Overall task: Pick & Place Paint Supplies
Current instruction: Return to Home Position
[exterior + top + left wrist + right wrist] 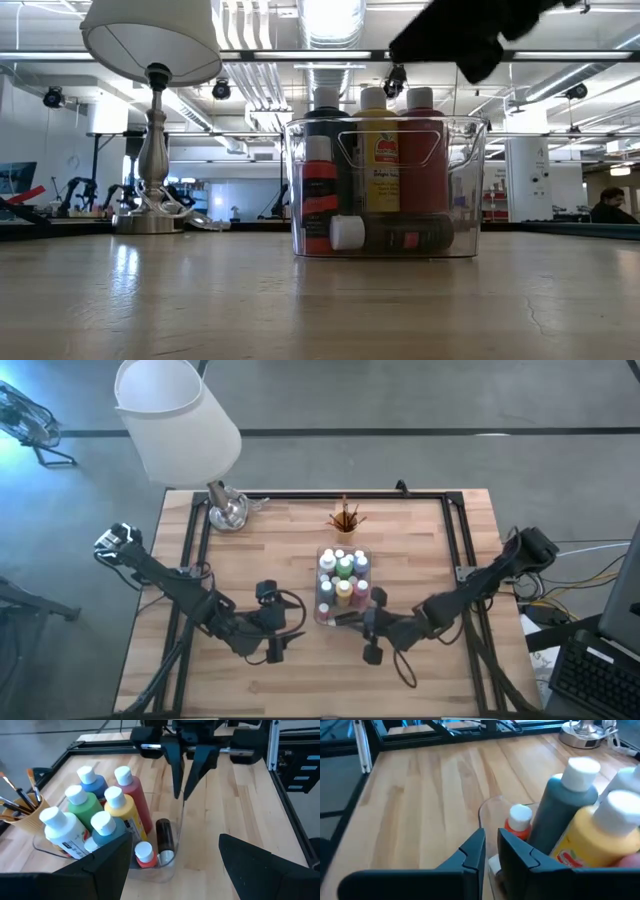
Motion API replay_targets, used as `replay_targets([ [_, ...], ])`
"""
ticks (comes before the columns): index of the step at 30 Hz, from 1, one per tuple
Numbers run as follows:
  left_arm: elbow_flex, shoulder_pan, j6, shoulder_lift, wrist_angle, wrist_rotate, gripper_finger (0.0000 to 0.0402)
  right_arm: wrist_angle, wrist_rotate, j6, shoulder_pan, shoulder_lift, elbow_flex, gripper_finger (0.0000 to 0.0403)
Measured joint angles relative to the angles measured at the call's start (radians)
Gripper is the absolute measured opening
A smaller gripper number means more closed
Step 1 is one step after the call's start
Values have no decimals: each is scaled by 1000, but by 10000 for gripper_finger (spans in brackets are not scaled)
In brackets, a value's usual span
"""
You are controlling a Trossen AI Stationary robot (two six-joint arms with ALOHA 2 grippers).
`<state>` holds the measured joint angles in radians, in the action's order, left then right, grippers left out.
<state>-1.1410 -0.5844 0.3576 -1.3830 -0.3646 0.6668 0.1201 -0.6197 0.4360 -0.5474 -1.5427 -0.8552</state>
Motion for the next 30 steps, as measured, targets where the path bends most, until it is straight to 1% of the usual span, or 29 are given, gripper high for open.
replay_targets([
  [2,0,1,-1,0,6,7,300,-96,16,16,7,4,-56,53],
  [4,0,1,-1,0,5,7,300,-228,8,21,8,3,-117,61],
  [9,0,-7,-1,11,-2,11,300,-494,-114,107,0,12,-239,68],
  [12,0,-24,-16,23,-12,42,300,-605,-124,162,-2,18,-276,53],
  [17,0,-41,-50,40,-19,94,300,-756,-85,218,-3,34,-314,15],
  [20,0,-41,-80,46,-20,101,294,-865,-88,269,-14,59,-327,10],
  [23,0,-41,-106,48,-29,109,268,-931,-113,323,-34,111,-316,9],
  [25,0,-41,-128,48,-30,110,238,-931,-120,329,-46,162,-285,8],
  [28,0,-41,-145,49,-29,110,183,-871,-120,347,-53,238,-222,8],
  [30,0,-41,-148,49,-11,116,148,-796,-93,334,-47,281,-178,8],
])
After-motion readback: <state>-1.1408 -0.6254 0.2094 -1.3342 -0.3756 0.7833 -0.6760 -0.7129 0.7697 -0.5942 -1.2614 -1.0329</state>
